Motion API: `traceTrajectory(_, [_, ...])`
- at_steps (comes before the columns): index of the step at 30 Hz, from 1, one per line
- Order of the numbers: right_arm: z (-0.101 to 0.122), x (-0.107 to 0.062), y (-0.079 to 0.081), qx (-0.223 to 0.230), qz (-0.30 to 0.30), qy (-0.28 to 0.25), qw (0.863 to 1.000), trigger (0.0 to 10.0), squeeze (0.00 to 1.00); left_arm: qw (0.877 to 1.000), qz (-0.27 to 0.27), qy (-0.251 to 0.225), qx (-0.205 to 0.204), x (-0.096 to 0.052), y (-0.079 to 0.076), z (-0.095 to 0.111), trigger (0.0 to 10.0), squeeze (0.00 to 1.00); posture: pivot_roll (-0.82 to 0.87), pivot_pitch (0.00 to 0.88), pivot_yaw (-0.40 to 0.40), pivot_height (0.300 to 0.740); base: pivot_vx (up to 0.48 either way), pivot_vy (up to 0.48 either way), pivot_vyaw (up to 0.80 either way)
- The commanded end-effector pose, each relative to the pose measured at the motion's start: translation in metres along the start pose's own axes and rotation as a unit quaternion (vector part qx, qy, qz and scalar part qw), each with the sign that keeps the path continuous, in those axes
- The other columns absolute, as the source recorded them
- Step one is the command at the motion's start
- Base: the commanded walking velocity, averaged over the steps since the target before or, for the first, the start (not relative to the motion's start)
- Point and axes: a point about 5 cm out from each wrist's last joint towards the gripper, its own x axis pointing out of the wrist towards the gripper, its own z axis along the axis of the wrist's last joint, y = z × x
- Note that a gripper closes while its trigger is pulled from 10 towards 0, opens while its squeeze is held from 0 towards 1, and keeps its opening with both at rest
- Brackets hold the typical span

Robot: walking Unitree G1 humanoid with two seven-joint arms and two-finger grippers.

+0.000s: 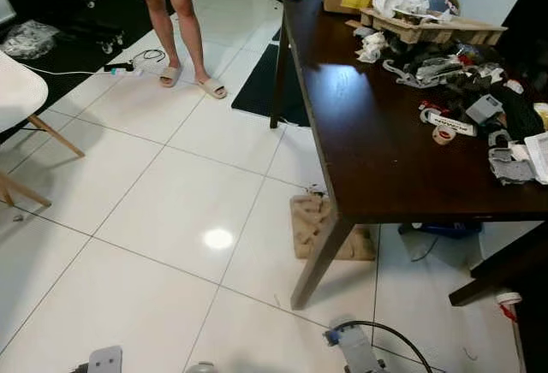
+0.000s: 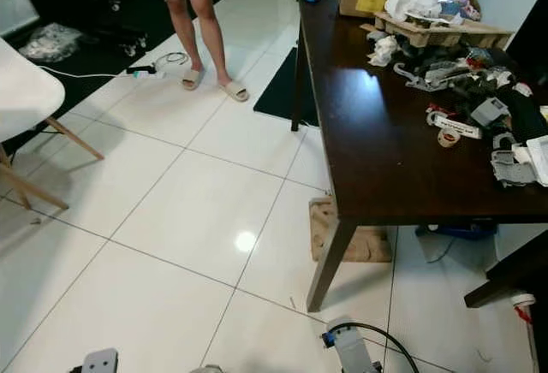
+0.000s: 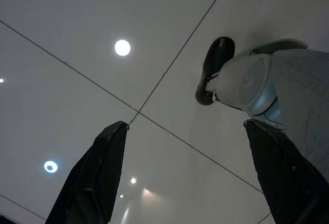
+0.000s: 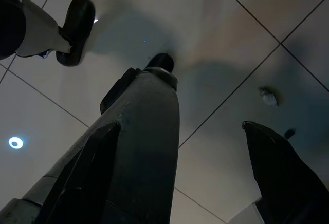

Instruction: Picking trash to rubbish bin

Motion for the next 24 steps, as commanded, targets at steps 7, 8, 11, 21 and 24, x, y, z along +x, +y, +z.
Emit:
traceTrajectory(7, [-0.024, -0.004, -0.008, -0.023, -0.042, 0.059, 0.997, 10.0, 0.00, 1.000, 0.005, 0.013, 0.005, -0.001, -0.001, -0.006, 10.0, 0.00, 0.22, 0.108, -0.044, 0.740, 0.000, 0.000, 0.00])
traceTrajectory(8, [-0.025, -0.005, -0.012, -0.022, -0.060, 0.063, 0.996, 10.0, 0.00, 1.000, 0.005, 0.013, 0.005, -0.001, -0.001, -0.006, 10.0, 0.00, 0.22, 0.108, -0.044, 0.740, 0.000, 0.000, 0.00])
traceTrajectory(11, [-0.026, -0.009, -0.031, 0.021, -0.139, 0.058, 0.988, 10.0, 0.00, 1.000, 0.004, 0.010, 0.002, -0.001, 0.000, -0.005, 10.0, 0.00, 0.22, 0.110, -0.043, 0.740, 0.000, 0.000, 0.00])
traceTrajectory(21, [-0.005, -0.044, -0.117, 0.177, -0.383, -0.004, 0.907, 10.0, 0.00, 1.000, -0.003, -0.004, 0.011, 0.001, -0.002, 0.006, 10.0, 0.00, 0.23, 0.111, -0.044, 0.740, 0.000, 0.000, 0.00])
traceTrajectory(24, [0.013, -0.064, -0.149, 0.224, -0.447, -0.045, 0.865, 10.0, 0.00, 1.000, -0.007, -0.005, 0.014, 0.002, -0.002, 0.007, 10.0, 0.00, 0.23, 0.111, -0.044, 0.740, 0.000, 0.000, 0.00])
